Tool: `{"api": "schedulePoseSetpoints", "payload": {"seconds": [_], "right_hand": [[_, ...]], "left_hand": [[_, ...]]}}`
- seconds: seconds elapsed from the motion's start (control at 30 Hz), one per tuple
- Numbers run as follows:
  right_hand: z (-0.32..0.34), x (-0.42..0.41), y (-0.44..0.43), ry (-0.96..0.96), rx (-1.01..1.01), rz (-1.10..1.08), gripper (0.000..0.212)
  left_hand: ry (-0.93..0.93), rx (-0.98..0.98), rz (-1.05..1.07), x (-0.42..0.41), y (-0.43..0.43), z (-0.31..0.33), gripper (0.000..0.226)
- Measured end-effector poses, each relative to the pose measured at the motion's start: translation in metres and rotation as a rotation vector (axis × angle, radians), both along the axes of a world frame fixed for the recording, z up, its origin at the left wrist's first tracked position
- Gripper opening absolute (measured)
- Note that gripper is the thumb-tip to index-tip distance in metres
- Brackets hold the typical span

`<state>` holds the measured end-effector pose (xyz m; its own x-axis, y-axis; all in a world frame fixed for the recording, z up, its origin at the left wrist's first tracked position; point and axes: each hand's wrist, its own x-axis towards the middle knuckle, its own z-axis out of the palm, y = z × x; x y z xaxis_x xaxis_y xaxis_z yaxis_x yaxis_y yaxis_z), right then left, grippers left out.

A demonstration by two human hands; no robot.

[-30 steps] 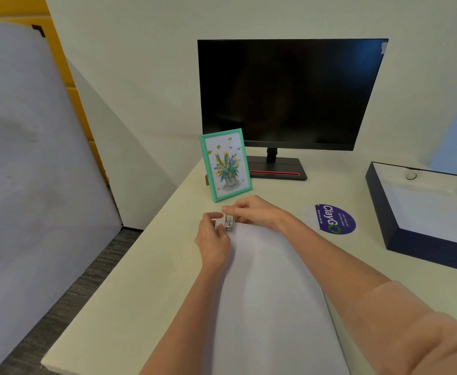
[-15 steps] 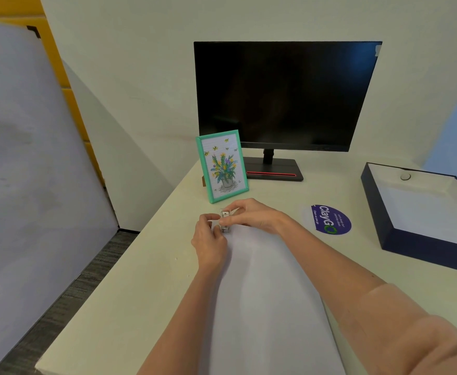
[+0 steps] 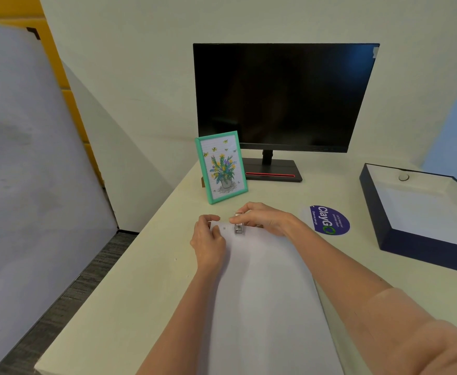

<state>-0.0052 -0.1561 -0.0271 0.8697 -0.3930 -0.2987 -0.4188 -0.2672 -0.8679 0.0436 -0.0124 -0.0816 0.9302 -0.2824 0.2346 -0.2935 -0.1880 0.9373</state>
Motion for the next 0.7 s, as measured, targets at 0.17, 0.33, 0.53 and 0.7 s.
{"api": "schedulePoseSetpoints", "payload": {"seconds": [0.17, 0.33, 0.53, 0.7], "right_hand": [[-0.001, -0.013, -0.018, 0.052, 0.002, -0.012, 0.04], [0.001, -0.026, -0.027, 0.06, 0.031, -0.013, 0.04], [0.005, -0.03, -0.028, 0.081, 0.062, -0.017, 0.044], [0.001, -0.028, -0.031, 0.052, 0.101, -0.039, 0.044]], "left_hand": [[0.019, 0.005, 0.004, -0.001, 0.0, 0.001, 0.027], [0.03, 0.002, 0.004, -0.001, 0.0, 0.002, 0.028], [0.02, 0.002, 0.001, -0.001, 0.0, 0.001, 0.028], [0.032, -0.002, 0.001, 0.0, 0.0, 0.001, 0.028]]}}
